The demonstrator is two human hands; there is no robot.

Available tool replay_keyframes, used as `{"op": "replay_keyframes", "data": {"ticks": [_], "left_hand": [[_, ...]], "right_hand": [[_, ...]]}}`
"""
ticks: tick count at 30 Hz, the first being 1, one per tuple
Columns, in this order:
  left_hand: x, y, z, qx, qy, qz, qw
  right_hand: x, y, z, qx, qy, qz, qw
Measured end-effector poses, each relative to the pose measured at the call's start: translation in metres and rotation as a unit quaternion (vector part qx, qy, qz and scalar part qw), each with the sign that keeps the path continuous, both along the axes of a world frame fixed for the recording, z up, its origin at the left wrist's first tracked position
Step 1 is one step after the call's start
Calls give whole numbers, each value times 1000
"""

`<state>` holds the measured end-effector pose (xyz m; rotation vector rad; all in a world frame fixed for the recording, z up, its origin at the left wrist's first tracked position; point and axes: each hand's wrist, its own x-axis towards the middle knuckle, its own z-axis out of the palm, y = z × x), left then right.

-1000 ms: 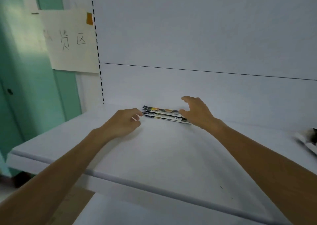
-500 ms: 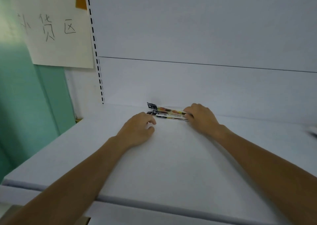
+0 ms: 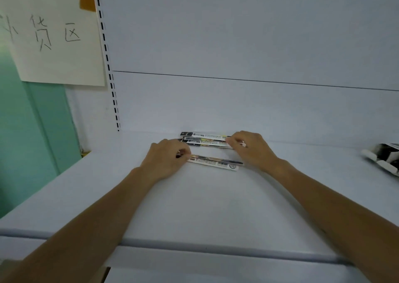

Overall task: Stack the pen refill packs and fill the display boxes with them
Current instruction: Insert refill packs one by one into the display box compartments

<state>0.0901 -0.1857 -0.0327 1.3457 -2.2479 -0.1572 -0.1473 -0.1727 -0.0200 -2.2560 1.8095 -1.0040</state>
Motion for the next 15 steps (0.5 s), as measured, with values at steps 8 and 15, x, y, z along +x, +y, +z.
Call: {"op": "replay_keyframes", "data": {"ticks": [8,15], "left_hand": [[3,-2,-2,12,-3,-30,999],[2,2,3,8,0,-34,999]], "right_hand": [[5,-34,-4,71,168,-60,981],[10,-39,0,-29,238,-80,968]]}}
